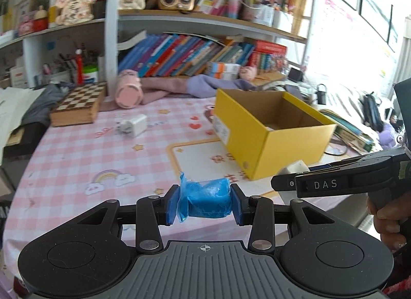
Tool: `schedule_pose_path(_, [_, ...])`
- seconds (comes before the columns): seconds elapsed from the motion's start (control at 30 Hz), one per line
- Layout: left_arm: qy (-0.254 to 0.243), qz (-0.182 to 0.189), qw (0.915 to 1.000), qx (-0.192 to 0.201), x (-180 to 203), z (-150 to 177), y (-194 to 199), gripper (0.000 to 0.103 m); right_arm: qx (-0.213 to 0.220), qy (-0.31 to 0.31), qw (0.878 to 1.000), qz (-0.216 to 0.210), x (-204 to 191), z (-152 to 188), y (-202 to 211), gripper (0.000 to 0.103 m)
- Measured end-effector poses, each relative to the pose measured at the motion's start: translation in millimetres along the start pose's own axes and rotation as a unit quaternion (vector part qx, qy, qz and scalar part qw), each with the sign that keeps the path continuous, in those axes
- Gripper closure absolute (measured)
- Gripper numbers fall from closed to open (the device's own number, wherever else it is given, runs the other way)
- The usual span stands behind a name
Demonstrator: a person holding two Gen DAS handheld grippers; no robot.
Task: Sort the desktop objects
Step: 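Carry the sponge block and blue eraser over the yellow box with both tools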
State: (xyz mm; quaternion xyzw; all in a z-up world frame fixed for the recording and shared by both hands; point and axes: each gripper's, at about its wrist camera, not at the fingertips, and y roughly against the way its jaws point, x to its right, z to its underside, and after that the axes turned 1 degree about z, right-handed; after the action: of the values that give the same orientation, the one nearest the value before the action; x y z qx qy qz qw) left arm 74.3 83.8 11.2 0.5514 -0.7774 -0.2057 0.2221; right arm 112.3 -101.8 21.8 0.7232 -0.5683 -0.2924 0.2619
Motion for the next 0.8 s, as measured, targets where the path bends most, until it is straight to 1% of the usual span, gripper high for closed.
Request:
schedule_pose_path(0.37, [-0.025, 0.043, 0.9988, -0.004, 32, -12, -23, 0.064, -0.002, -0.021, 0.999, 0.039, 36, 3, 11, 0.057])
schedule_pose_path(0.57, [-0.043, 0.059, 0.9973, -0.005, 50, -20, -39, 0.064, 0.001, -0.04, 0.998, 0.054, 60, -1, 13, 0.057])
schedule_pose_path(0.8, [-0.07, 0.09, 0.9934, -0.013, 77, -30, -64, 0.064, -0.003, -0.068, 0.995, 0.077, 93, 0, 13, 0.058])
